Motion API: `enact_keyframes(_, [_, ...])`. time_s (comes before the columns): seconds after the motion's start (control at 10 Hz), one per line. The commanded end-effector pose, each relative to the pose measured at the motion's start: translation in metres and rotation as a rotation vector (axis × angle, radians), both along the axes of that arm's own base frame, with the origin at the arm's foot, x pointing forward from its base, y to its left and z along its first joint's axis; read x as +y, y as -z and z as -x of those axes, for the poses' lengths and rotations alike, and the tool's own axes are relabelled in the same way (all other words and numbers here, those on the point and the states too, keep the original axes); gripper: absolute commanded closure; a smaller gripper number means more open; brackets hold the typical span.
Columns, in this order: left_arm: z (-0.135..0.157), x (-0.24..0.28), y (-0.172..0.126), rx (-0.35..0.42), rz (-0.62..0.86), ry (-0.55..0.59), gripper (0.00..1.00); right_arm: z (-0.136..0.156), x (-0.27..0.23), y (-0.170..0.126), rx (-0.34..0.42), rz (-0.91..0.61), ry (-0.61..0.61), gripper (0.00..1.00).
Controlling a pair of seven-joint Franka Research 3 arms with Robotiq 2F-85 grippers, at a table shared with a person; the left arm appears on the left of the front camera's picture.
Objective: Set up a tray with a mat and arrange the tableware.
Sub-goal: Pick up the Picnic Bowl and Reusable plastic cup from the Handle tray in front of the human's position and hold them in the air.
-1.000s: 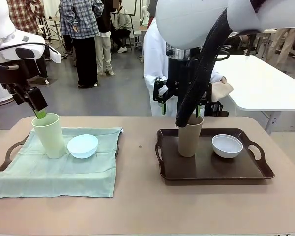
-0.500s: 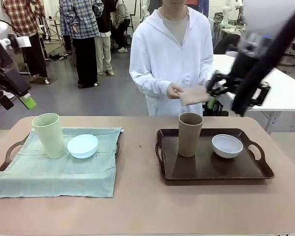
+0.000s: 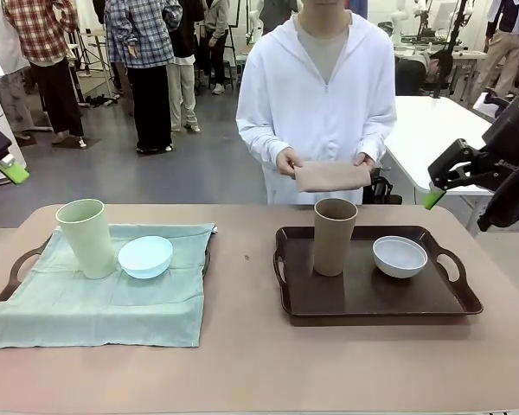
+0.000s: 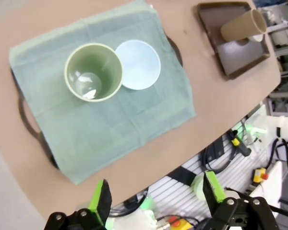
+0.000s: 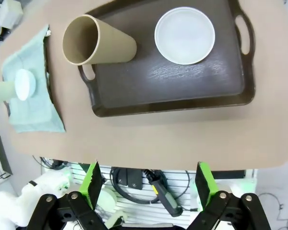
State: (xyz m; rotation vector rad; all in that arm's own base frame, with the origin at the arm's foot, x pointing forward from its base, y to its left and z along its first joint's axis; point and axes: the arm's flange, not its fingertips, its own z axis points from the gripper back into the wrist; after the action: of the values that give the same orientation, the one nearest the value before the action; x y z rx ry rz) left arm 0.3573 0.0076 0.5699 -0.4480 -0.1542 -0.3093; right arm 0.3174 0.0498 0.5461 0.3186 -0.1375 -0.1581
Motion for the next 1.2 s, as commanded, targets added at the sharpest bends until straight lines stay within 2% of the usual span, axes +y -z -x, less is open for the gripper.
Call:
enact_keyframes(0.0, [0.0,0.006,0.001,-0.001,0.012,-0.004,0.0,0.003,-0.006,0.002,0.0,-0.016,0.007,0.0])
enact_keyframes(0.1, [-0.007,0.01,0.005,0.04,0.147,-0.076,0.0,-0.011,-0.014,0.011,0.022,-0.141,-0.119,0.0])
enact_keyframes(0.2, [-0.005,0.027,0.008,0.082,0.238,-0.139,0.0,-0.017,-0.057,0.015,0.015,-0.315,-0.147,0.0])
enact_keyframes(0.3, [0.001,0.047,0.013,0.13,0.336,-0.16,0.0,-0.014,-0.101,0.022,0.024,-0.405,-0.165,0.0])
enact_keyframes(0.4, [-0.002,0.071,0.017,0.19,0.422,-0.135,0.0,-0.007,-0.137,0.027,0.0,-0.48,-0.136,0.0])
enact_keyframes(0.6, [0.001,0.111,0.033,0.261,0.553,-0.15,0.0,0.015,-0.193,0.035,-0.009,-0.55,-0.047,0.0])
enact_keyframes(0.7, [0.003,0.129,0.041,0.271,0.619,-0.178,0.0,0.026,-0.212,0.04,-0.024,-0.579,-0.034,0.0])
enact_keyframes(0.9, [0.007,0.162,0.041,0.238,0.707,-0.233,0.0,0.044,-0.238,0.052,-0.083,-0.682,0.0,0.0])
enact_keyframes(1.1, [0.01,0.163,0.045,0.234,0.709,-0.251,0.0,0.052,-0.249,0.061,-0.102,-0.737,0.021,0.0])
